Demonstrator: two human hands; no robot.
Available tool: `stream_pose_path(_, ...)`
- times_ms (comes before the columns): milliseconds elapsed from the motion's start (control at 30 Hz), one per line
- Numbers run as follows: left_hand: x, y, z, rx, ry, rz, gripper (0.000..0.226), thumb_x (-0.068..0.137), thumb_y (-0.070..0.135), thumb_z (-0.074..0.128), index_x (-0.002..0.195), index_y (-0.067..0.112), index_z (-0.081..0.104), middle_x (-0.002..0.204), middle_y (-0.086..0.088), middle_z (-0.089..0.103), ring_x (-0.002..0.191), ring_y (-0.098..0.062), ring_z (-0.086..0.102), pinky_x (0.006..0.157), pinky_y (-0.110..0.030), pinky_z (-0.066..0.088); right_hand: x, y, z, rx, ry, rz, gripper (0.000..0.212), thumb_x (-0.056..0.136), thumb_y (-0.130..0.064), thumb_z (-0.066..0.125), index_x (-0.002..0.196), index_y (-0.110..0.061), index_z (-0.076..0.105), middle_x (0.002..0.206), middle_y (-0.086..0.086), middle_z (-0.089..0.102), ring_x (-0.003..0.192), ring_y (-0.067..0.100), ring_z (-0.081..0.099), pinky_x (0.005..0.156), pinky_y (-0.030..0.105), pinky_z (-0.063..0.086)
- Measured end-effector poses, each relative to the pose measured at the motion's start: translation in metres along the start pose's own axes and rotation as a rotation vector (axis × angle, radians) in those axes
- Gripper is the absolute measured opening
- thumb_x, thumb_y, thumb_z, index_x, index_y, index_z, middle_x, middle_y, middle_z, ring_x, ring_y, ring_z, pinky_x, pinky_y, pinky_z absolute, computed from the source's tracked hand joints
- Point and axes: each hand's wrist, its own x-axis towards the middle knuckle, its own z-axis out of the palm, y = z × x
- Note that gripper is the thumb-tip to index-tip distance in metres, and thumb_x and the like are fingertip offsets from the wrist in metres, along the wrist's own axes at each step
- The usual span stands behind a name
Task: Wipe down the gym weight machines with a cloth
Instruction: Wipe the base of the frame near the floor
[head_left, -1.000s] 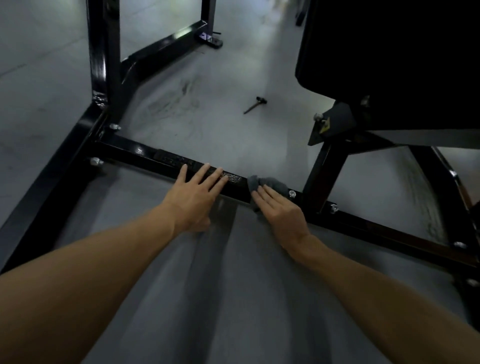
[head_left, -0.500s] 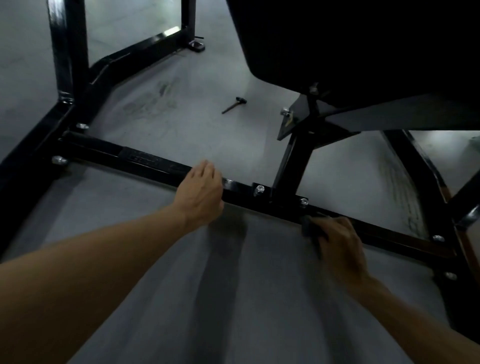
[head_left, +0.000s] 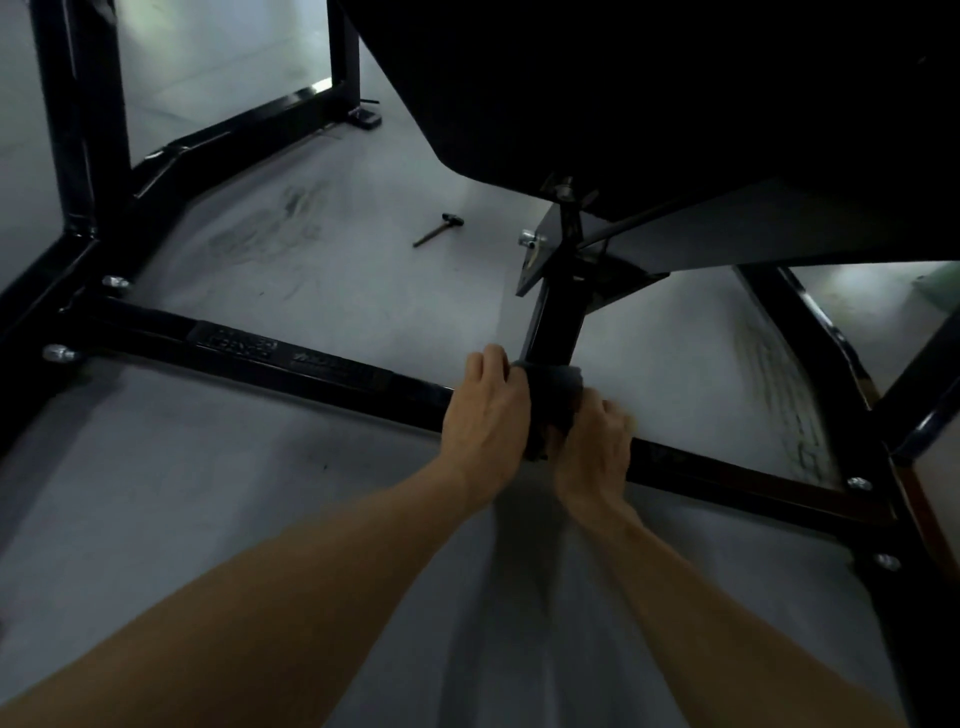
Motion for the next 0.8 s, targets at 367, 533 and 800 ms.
stream_pose_path(367,0.073,0.030,-0.013,-0.295,0.307,-0.025,0.024,0.092,-0.008,0.054,0.116,-0.006,0.061,0.119,-0.023,0.060,0.108,-0.037,0.057,0.088,-0.033,0.043,0.107,-0.042,-0.038,0.197,0.195,0.335,0.021,0.094,-0.027,0.069,0.101,-0.008,0.074,0.094,0.005,0.072,0.084,0.017,0.066,0.065,0.023,0.040)
stream_pose_path(533,0.032,0.006,0.012,-0.031,0.232,0.213,0.026,0.107,0.032,0.046,0.129,0.026,0.058,0.128,-0.002,0.059,0.112,-0.013,0.060,0.101,-0.029,0.050,0.060,-0.022,-0.015,0.084,0.132,0.234,0.021,0.095,-0.031,0.066,0.092,-0.013,0.077,0.086,0.005,0.074,0.080,0.023,0.068,0.069,0.029,0.046)
stream_pose_path(800,-0.004,-0.002,-0.001,0.151,-0.116,0.346,0.037,0.098,0.003,0.054,0.134,-0.002,0.055,0.144,-0.021,0.042,0.125,-0.040,0.046,0.095,-0.048,0.054,0.025,-0.009,-0.011,-0.098,-0.017,0.119,0.021,0.096,-0.011,0.054,0.093,-0.006,0.075,0.093,0.017,0.072,0.091,0.036,0.068,0.078,0.038,0.051)
